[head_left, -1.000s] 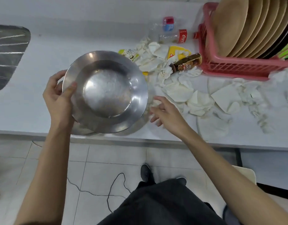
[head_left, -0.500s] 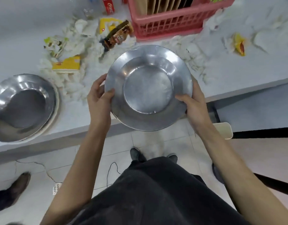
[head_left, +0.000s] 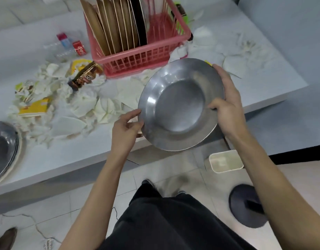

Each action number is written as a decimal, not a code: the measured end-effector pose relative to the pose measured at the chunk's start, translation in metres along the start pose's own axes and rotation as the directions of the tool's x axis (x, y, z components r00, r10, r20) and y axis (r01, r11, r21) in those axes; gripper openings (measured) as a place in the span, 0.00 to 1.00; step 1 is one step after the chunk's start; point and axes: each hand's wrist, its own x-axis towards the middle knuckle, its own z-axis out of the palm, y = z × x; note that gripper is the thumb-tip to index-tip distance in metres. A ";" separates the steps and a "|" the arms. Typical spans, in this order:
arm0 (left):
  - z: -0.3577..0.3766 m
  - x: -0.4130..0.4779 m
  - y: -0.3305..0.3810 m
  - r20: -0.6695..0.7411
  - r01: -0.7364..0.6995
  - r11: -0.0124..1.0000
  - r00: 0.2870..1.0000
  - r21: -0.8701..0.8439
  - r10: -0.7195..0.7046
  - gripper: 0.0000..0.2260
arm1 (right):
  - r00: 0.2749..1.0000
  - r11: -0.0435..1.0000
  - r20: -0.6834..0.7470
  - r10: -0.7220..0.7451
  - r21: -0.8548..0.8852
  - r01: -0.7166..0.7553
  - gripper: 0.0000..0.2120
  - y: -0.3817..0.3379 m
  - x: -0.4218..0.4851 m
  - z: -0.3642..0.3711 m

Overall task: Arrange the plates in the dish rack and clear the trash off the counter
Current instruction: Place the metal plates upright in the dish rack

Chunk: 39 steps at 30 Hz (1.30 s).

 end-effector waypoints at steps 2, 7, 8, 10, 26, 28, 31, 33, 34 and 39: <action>0.013 0.008 0.004 0.044 -0.059 0.993 0.998 0.101 0.055 0.17 | 0.999 0.998 0.022 -0.036 -0.057 0.037 0.40 -0.013 0.020 -0.003; 0.038 0.031 0.019 0.134 -0.284 0.890 0.958 0.356 0.252 0.19 | 0.983 0.954 0.034 -0.183 -0.236 0.185 0.39 -0.047 0.064 -0.006; 0.042 0.037 0.021 0.157 -0.319 0.878 0.947 0.356 0.280 0.19 | 0.978 0.939 0.033 -0.204 -0.278 0.205 0.39 -0.054 0.074 -0.006; 0.051 0.048 0.026 0.199 -0.363 0.871 0.929 0.331 0.311 0.20 | 0.967 0.906 0.039 -0.252 -0.342 0.250 0.38 -0.068 0.094 -0.005; 0.083 0.160 0.083 0.310 -0.353 0.920 0.905 0.168 0.290 0.29 | 0.937 0.731 0.058 -0.343 -0.610 0.306 0.36 -0.118 0.257 0.050; 0.086 0.167 0.084 0.302 -0.334 0.928 0.913 0.166 0.275 0.31 | 0.936 0.724 0.076 -0.343 -0.614 0.315 0.35 -0.116 0.273 0.059; 0.091 0.176 0.089 0.260 -0.296 0.944 0.932 0.147 0.251 0.30 | 0.938 0.704 0.134 -0.320 -0.629 0.330 0.35 -0.112 0.295 0.074; 0.096 0.181 0.091 0.246 -0.247 0.962 0.945 0.115 0.213 0.31 | 0.940 0.691 0.152 -0.304 -0.644 0.328 0.34 -0.107 0.309 0.082; 0.098 0.183 0.093 0.239 -0.221 0.970 0.952 0.101 0.192 0.31 | 0.943 0.686 0.157 -0.293 -0.652 0.322 0.34 -0.105 0.314 0.086; 0.109 0.189 0.092 0.186 -0.145 0.986 0.974 0.088 0.126 0.33 | 0.935 0.623 0.224 -0.275 -0.700 0.351 0.33 -0.094 0.338 0.104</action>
